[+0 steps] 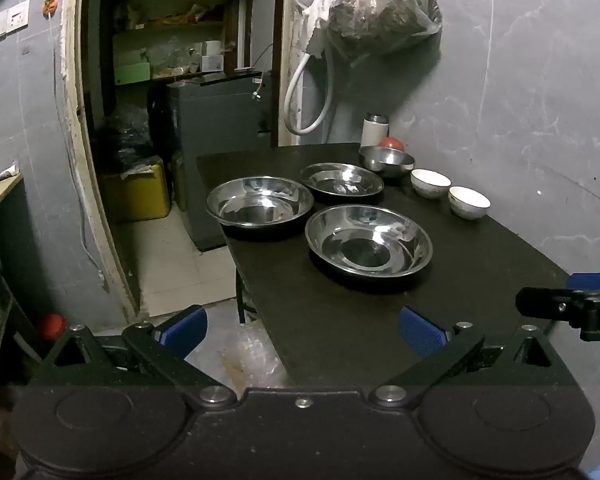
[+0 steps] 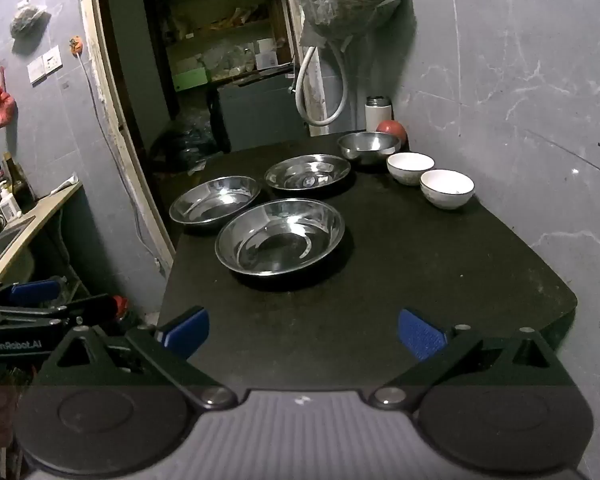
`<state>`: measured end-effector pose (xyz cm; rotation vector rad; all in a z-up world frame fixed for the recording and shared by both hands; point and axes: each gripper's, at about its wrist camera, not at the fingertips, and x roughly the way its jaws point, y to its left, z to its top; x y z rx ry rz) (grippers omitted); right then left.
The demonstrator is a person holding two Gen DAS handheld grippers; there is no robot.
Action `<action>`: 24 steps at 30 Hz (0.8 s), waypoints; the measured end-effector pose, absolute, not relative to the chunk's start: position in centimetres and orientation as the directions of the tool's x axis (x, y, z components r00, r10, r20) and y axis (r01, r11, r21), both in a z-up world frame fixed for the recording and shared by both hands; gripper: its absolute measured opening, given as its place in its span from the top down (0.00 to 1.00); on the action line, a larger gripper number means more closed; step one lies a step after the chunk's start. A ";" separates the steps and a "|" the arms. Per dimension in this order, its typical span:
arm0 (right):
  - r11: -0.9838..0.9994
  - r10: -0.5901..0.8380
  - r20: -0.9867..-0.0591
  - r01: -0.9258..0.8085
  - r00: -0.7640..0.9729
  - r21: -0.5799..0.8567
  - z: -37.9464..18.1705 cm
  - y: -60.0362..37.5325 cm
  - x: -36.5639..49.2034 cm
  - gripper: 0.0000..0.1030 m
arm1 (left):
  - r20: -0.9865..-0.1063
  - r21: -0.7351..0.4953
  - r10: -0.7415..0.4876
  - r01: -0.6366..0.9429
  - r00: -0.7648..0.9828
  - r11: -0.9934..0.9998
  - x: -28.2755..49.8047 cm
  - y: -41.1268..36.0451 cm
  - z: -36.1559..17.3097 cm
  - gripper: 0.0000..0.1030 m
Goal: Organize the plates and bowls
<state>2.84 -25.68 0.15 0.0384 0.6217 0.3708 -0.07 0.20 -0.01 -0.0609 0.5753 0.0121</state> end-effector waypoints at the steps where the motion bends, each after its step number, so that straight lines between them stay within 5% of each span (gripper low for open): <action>1: 0.933 0.352 -0.559 -0.328 0.750 0.147 0.1 -25.7 2.8 0.00 | -0.543 -0.055 -0.006 -0.029 0.840 0.998 -0.1 0.3 0.0 0.01; 24: 0.934 0.349 -0.557 -0.330 0.754 0.139 0.4 -25.6 2.6 0.00 | -0.547 -0.027 0.005 -0.024 0.837 0.999 0.0 0.0 0.5 0.01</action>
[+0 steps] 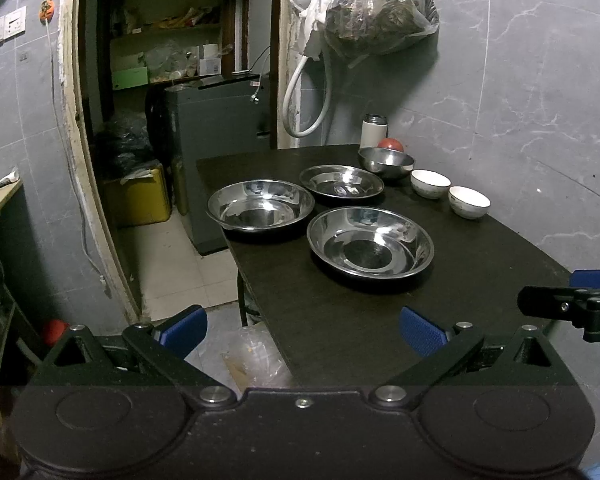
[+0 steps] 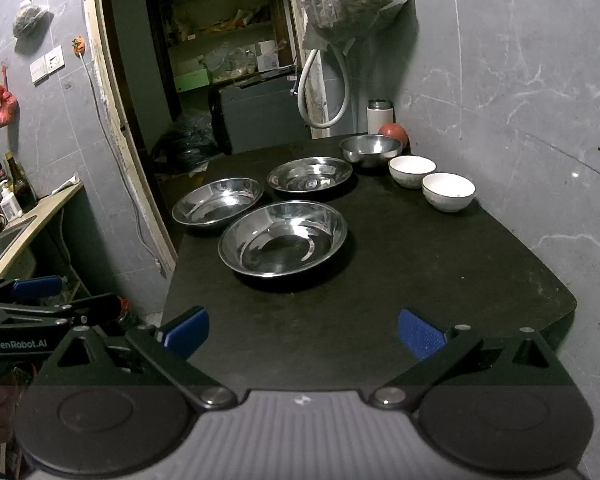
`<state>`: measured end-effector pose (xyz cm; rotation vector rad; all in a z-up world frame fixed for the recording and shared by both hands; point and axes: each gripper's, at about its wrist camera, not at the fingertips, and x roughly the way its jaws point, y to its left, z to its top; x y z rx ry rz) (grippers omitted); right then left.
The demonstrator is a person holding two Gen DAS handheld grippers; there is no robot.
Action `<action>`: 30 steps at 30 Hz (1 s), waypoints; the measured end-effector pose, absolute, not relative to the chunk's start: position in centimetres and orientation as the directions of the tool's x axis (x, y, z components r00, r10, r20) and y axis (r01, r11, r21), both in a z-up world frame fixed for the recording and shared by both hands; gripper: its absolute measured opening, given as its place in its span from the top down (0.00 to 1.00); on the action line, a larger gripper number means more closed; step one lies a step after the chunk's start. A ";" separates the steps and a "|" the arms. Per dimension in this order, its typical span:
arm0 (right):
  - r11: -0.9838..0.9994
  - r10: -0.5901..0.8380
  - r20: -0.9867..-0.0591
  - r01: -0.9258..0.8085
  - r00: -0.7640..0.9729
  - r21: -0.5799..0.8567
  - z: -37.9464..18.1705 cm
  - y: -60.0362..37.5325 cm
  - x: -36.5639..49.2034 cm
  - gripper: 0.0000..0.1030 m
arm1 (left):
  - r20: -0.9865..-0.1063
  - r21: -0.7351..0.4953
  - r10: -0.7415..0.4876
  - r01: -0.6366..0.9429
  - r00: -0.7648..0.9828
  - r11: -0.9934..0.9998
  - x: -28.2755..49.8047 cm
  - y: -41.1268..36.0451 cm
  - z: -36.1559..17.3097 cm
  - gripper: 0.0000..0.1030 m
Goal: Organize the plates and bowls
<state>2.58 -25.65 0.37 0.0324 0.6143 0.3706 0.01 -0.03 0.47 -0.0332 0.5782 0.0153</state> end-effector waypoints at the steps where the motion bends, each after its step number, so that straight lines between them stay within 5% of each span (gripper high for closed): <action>1: 0.934 0.349 -0.557 -0.330 0.754 0.138 0.4 -25.7 2.6 0.00 | -0.546 -0.028 0.003 -0.022 0.838 0.999 0.0 0.0 0.5 0.01; 30: 0.937 0.337 -0.550 -0.329 0.764 0.117 0.9 -25.0 2.6 0.00 | -0.538 -0.016 -0.010 0.002 0.843 1.000 0.5 0.5 0.0 0.01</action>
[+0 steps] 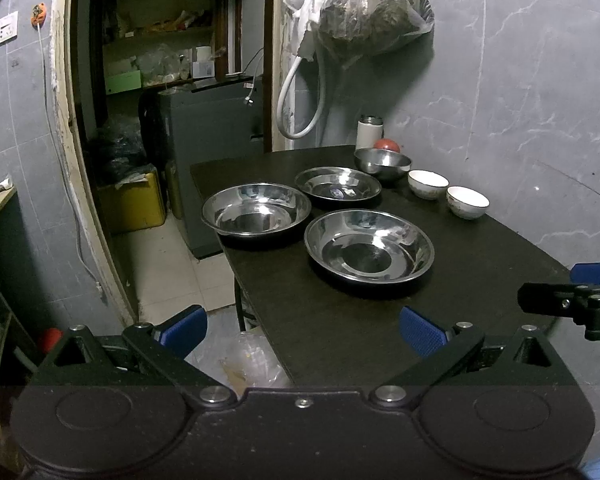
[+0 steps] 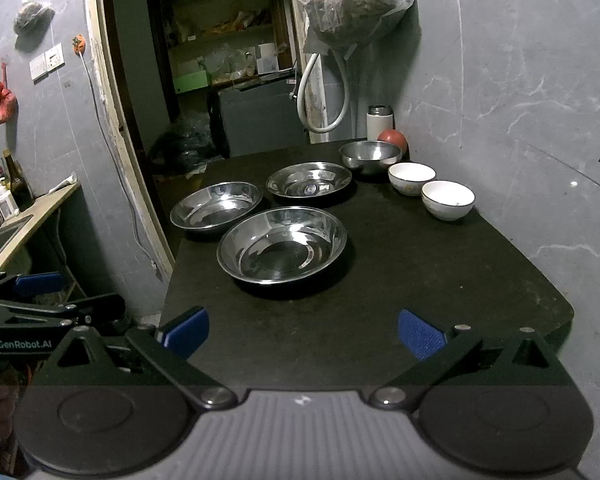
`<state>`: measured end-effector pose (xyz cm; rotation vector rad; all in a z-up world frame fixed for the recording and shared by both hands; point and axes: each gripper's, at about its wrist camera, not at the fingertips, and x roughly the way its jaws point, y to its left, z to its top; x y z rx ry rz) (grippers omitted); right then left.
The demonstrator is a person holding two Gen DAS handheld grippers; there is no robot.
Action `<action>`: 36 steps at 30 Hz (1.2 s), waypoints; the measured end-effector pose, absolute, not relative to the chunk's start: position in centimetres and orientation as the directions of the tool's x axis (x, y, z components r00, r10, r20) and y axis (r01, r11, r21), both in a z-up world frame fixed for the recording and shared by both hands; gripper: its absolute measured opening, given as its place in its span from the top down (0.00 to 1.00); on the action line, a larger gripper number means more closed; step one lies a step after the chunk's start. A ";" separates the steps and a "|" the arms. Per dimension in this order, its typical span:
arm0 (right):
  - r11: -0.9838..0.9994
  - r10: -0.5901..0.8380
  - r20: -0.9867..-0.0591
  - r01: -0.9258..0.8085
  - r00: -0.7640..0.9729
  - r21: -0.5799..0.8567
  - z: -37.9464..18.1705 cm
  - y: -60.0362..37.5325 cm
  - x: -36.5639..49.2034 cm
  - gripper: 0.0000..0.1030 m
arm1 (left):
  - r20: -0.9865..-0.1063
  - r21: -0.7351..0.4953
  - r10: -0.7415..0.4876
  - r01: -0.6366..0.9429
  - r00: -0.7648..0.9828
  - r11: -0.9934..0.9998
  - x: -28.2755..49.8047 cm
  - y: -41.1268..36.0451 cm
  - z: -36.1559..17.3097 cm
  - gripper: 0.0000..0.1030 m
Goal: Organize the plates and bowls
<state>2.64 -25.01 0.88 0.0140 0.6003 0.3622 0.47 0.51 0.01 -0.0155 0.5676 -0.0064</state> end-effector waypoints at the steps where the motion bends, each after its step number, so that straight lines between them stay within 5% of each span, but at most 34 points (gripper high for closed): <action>1: 0.937 0.337 -0.550 -0.329 0.764 0.117 0.9 -25.0 2.6 0.00 | -0.539 -0.017 -0.011 0.002 0.842 1.000 0.5 0.6 0.0 0.01; 36: 0.938 0.326 -0.586 -0.330 0.742 0.103 0.4 -24.0 4.4 0.00 | -0.582 -0.022 -0.011 -0.002 0.813 1.000 3.0 1.4 -1.0 0.01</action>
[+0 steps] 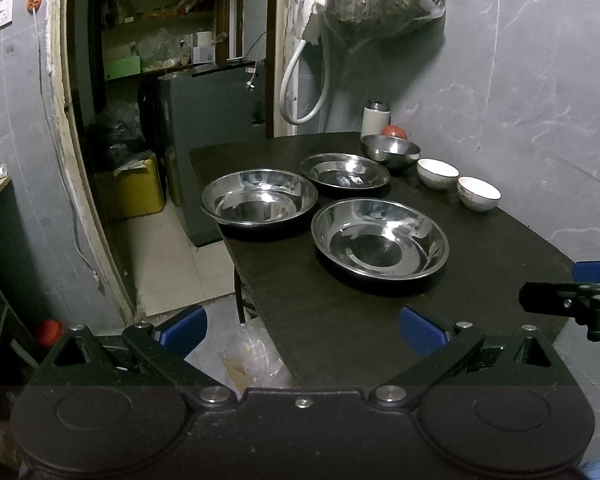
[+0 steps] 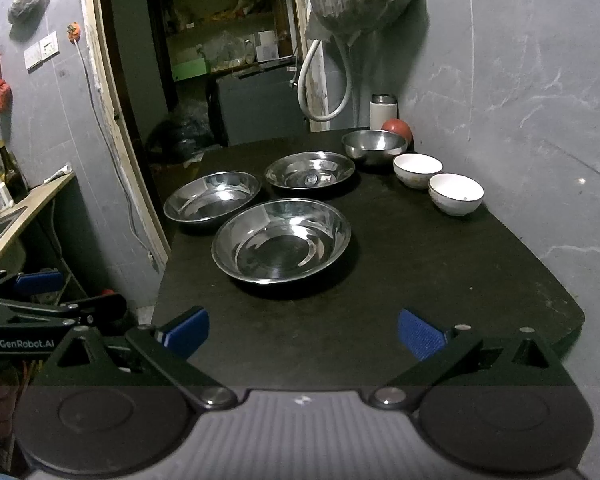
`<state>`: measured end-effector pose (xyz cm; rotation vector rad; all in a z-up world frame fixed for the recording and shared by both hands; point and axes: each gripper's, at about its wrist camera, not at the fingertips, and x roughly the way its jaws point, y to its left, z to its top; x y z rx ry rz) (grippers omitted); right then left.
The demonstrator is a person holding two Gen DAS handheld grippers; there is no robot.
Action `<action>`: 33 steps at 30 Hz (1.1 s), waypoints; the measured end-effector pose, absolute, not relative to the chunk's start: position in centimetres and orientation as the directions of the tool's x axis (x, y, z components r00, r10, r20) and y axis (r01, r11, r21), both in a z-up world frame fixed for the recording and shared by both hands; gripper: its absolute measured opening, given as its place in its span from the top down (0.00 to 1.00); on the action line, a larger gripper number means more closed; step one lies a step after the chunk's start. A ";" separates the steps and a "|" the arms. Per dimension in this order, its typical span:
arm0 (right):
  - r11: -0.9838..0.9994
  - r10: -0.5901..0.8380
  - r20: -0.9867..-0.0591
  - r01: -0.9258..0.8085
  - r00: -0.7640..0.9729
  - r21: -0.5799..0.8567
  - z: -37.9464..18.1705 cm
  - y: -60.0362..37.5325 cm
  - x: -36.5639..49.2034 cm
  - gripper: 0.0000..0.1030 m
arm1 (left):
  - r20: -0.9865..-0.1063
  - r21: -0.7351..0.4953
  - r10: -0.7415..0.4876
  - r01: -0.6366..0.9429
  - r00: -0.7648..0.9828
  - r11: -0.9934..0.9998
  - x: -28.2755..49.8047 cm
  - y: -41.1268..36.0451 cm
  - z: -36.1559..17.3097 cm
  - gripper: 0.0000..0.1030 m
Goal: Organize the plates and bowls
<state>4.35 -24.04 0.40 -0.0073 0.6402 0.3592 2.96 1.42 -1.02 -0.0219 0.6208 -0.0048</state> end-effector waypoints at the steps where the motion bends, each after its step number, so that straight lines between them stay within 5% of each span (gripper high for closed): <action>1: 0.938 0.326 -0.587 -0.330 0.741 0.104 0.4 -24.1 4.5 0.00 | -0.584 -0.021 -0.010 -0.003 0.812 1.000 3.1 1.4 -1.1 0.01; 23: 0.901 0.408 -0.581 -0.415 0.704 0.129 0.1 -24.5 15.4 0.00 | -0.665 -0.007 0.214 -0.293 0.716 0.956 14.3 6.6 -0.9 0.01; 33: 0.865 0.484 -0.584 -0.460 0.652 0.203 -0.4 -21.0 21.0 0.00 | -0.701 -0.032 0.216 -0.332 0.680 0.943 20.9 12.5 -0.8 0.01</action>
